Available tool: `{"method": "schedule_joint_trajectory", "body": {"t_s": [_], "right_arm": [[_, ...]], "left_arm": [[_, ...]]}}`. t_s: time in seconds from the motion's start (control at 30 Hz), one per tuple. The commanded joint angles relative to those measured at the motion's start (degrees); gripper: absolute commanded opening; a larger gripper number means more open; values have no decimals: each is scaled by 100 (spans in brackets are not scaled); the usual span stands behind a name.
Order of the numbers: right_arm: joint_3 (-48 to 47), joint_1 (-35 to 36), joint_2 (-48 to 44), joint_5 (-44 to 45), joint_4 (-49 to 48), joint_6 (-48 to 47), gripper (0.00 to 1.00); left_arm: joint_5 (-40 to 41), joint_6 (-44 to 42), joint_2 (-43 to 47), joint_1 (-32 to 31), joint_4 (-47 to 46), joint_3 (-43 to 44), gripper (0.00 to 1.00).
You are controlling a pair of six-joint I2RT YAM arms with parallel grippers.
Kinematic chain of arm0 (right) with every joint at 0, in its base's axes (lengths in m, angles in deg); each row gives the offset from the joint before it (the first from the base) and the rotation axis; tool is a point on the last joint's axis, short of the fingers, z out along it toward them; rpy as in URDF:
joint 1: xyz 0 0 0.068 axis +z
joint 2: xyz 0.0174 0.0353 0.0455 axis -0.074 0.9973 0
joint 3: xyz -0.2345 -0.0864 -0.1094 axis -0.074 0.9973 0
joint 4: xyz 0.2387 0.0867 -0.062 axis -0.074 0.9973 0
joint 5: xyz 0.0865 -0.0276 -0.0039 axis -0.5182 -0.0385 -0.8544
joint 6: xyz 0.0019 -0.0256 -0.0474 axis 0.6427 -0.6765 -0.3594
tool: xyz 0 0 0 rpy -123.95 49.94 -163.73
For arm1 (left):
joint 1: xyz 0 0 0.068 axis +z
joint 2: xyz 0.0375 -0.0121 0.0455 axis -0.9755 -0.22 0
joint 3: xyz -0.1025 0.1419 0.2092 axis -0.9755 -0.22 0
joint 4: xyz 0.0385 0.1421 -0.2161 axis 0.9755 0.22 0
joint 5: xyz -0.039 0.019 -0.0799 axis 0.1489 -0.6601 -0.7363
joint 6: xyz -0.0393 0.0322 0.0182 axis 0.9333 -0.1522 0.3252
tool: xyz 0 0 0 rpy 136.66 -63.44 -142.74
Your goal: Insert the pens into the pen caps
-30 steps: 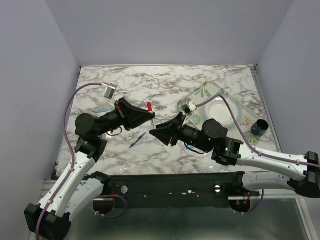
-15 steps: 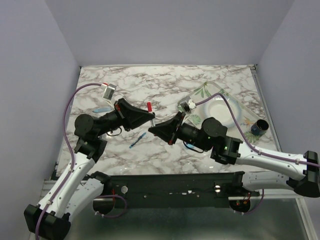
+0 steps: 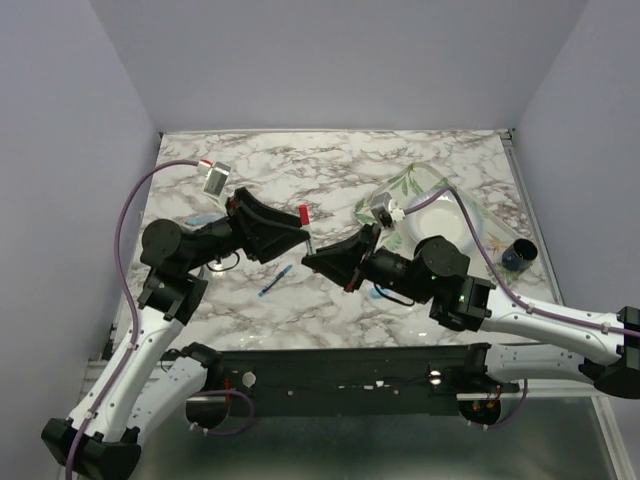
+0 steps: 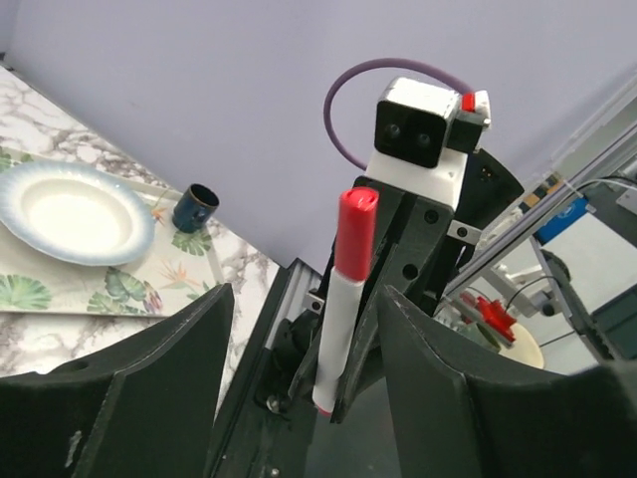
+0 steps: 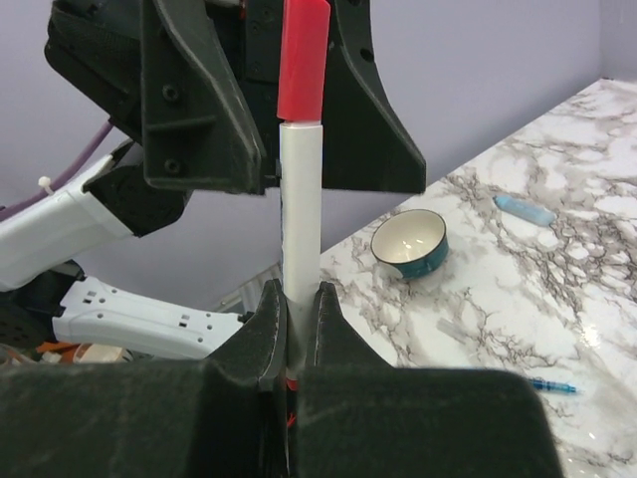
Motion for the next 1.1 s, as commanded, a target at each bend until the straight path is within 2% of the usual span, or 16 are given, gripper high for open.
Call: {"method": "schedule_joint_trajectory", "body": {"t_s": [0.0,0.3,0.63,0.83,0.9,0.93,0.97,1.03,1.07], "right_arm": [[200,17,-86,-334,-61,-59,1],[297,17,-138,-458,-79,-15,1],[349,17,-226,-440,-105,-6,1],[341,18,-226,-396,-105,11,1],[314,18,-209,-379,-114,20,1],[297,18,-183,-352,-105,55,1],[271,18,-174,-343,-105,47,1],[218,17,-147,-300,-114,29,1],[183,18,-130,-265,-131,11,1]], "left_arm": [[38,-516,-50,-20,541,581,69],[-85,-665,-401,-20,462,1038,72],[-23,-780,-463,-20,365,916,60],[-102,-587,-455,-20,14,731,42],[-181,-508,-446,-20,-100,661,33],[-208,-403,-437,-20,-231,582,28],[-243,-332,-428,-29,-302,538,16],[-287,-166,-411,-29,-417,433,1],[-296,-86,-393,-37,-495,362,0]]}}
